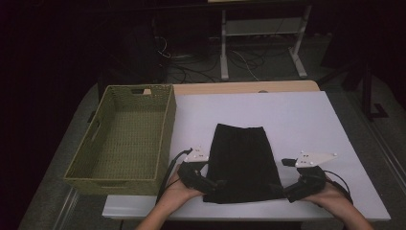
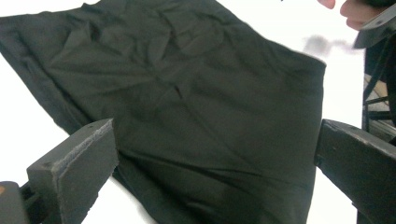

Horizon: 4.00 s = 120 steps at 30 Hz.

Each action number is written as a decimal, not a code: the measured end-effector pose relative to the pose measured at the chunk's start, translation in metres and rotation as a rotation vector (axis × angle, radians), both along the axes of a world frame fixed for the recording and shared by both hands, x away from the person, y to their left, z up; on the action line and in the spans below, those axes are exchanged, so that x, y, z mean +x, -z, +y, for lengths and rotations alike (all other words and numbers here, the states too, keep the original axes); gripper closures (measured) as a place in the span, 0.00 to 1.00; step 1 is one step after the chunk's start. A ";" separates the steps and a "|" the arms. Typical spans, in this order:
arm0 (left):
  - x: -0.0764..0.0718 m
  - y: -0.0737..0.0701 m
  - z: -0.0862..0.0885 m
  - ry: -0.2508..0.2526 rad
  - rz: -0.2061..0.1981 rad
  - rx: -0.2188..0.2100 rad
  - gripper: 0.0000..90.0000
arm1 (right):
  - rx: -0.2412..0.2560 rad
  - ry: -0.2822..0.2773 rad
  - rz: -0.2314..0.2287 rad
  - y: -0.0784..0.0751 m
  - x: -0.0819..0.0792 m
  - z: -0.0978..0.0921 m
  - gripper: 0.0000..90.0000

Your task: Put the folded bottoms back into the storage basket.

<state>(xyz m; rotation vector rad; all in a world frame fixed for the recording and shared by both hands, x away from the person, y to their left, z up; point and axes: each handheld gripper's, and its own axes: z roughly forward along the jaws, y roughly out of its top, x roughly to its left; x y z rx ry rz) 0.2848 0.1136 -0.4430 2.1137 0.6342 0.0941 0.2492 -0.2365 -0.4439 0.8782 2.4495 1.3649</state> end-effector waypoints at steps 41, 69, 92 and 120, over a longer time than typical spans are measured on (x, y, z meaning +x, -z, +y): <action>0.057 0.011 -0.018 -0.118 0.003 0.094 0.01 | -0.004 -0.014 0.015 0.004 0.001 0.002 0.00; 0.098 0.003 -0.031 -0.156 -0.020 0.086 0.01 | -0.006 -0.018 0.015 0.005 0.001 0.002 0.00; 0.150 0.012 -0.037 -0.213 0.029 0.091 0.06 | -0.003 -0.008 0.018 0.005 0.001 0.001 0.00; 0.159 0.018 -0.043 -0.148 0.005 0.150 0.36 | -0.004 0.000 0.023 0.006 0.001 0.001 0.00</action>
